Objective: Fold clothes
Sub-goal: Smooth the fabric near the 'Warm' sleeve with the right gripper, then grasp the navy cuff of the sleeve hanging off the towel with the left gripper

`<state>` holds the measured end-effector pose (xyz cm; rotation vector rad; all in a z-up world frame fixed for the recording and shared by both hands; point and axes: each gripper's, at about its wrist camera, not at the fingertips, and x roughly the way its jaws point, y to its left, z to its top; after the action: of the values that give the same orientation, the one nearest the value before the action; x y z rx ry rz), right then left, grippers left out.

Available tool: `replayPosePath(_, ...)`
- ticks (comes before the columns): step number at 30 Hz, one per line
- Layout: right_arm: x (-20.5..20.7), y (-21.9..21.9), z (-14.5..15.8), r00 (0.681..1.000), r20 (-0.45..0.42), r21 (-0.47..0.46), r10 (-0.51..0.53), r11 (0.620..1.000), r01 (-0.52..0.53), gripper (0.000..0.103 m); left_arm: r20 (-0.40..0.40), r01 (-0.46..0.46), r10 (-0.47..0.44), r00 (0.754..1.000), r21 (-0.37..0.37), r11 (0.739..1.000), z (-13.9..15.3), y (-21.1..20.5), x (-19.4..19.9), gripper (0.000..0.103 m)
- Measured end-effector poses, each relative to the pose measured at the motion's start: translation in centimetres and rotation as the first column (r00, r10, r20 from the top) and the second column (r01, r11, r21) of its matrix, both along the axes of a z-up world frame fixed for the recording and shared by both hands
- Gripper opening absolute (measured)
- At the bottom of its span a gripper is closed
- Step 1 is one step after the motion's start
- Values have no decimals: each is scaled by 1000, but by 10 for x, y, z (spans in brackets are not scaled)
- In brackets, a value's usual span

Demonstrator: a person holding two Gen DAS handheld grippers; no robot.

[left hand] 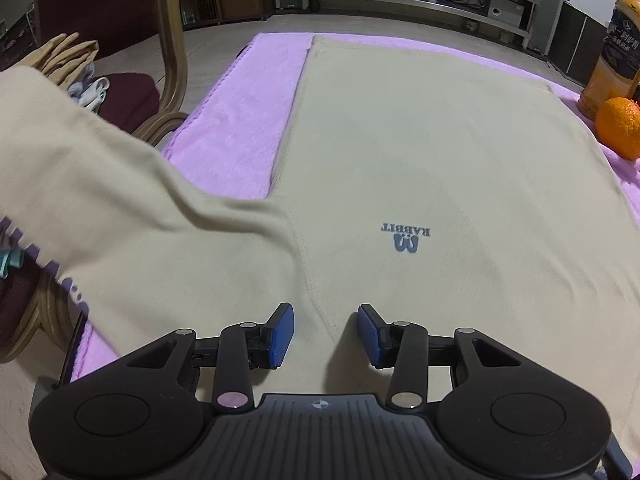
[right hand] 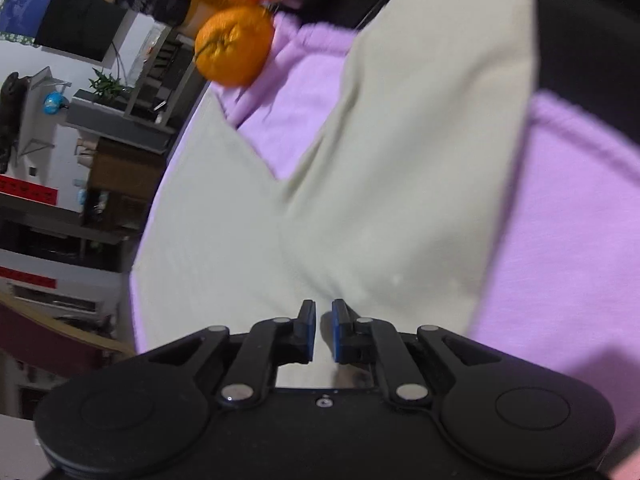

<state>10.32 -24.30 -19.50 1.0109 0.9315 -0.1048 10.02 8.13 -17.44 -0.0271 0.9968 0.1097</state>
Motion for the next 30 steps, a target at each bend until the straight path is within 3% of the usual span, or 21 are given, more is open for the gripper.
replayPosePath(1, -6, 3, 5, 1000, -3, -25, 9, 1000, -10, 21, -5, -1, 1, 1000, -2, 1000, 1, 1, -4, 42)
replayPosePath(6, -28, 29, 26, 990, -8, -133, 143, 981, -143, 26, -14, 39, -39, 999, -16, 999, 14, 3, -46, 42)
replayPosePath(8, -35, 40, 35, 977, -11, -190, 215, 958, -213, 36, -20, 38, -40, 999, -89, 995, 17, 9, -68, 38)
replayPosePath(10, -42, 51, 44, 958, -18, -246, 285, 928, -280, 35, -37, 34, -41, 998, -177, 984, 17, 12, -83, 30)
replayPosePath(13, -50, 81, 49, 911, -6, -325, 412, 861, -391, 19, -36, 80, -92, 995, -246, 966, 17, -2, -91, 26)
replayPosePath(17, -53, 119, 52, 847, 17, -378, 531, 788, -487, 18, -8, 234, -238, 971, -152, 960, 10, -50, -89, 25)
replayPosePath(20, -55, 136, 43, 797, -37, -432, 602, 710, -556, 19, -33, 274, -279, 960, -108, 956, 2, -61, -95, 25)
replayPosePath(21, -57, 136, 39, 793, -59, -431, 607, 701, -569, 19, -35, 280, -284, 958, -97, 955, 4, -62, -98, 25)
replayPosePath(24, -65, 130, 42, 790, -78, -414, 608, 701, -580, 18, -60, 267, -275, 959, -119, 956, 8, -52, -99, 27)
replayPosePath(26, -69, 122, 53, 806, -61, -386, 589, 731, -563, 20, -61, 244, -254, 965, -137, 960, 13, -40, -101, 37)
replayPosePath(30, -70, 109, 94, 841, 75, -354, 535, 803, -479, 27, 26, 151, -149, 988, -161, 975, 39, 2, -110, 37)
